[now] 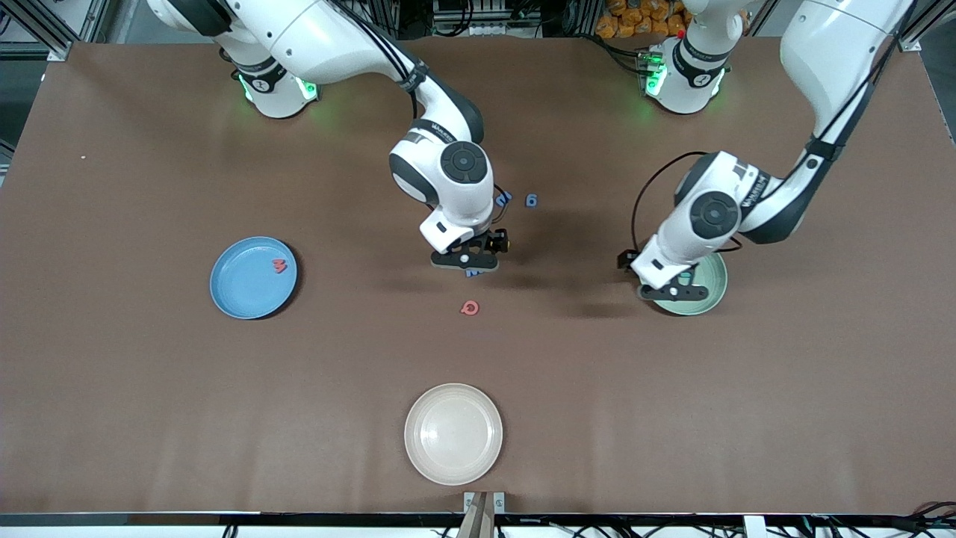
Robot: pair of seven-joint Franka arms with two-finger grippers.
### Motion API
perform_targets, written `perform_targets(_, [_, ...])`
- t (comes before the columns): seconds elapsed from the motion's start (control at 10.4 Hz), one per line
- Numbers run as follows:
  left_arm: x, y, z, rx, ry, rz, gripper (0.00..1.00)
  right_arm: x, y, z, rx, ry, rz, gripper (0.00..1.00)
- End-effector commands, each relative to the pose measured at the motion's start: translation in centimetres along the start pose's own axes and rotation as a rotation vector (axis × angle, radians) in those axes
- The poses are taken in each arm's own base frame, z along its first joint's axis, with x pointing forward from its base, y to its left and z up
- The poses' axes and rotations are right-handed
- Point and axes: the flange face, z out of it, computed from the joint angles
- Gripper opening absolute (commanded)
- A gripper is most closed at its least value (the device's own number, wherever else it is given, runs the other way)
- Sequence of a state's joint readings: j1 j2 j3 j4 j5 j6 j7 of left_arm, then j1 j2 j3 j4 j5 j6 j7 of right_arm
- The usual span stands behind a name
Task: Sort upper and lower case letters into plates
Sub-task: 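Drop the cyan R into the green plate while the right gripper reaches the letters, then grasp the blue E with the right gripper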
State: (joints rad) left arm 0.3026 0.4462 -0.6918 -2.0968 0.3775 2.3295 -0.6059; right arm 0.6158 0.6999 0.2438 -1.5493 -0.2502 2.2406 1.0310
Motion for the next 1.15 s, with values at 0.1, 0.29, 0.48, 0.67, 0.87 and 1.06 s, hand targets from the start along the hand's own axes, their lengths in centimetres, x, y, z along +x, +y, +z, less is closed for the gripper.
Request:
perform_targets(0.1, [-0.3, 7.3, -2.9, -0.062, 0.036, -0.095, 1.0, -2.7, -2.8, 0.4, -0.014, 0.011, 0.044, 0.99])
perform_targets(0.29, [-0.1, 8.8, -2.3, -0.08, 0.019, -0.133, 1.0, -6.0, -4.0, 1.7, -0.035, -0.005, 0.083, 0.98])
perform_targets(0.48, [-0.3, 10.1, -1.9, -0.091, 0.008, -0.158, 1.0, -9.0, -4.0, 3.6, -0.075, -0.029, 0.098, 0.91])
perform_targets(0.67, [-0.1, 10.0, -2.0, -0.093, 0.011, -0.169, 1.0, -11.1, -3.9, 4.7, -0.083, -0.055, 0.152, 0.83])
perform_targets(0.87, [-0.1, 10.1, -1.8, -0.094, 0.007, -0.167, 1.0, -12.3, -4.2, 4.4, -0.068, -0.111, 0.234, 0.75])
perform_targets(1.06, [-0.2, 10.3, -1.4, -0.095, -0.002, -0.165, 1.0, -13.2, -4.7, 4.0, -0.059, -0.136, 0.28, 0.74])
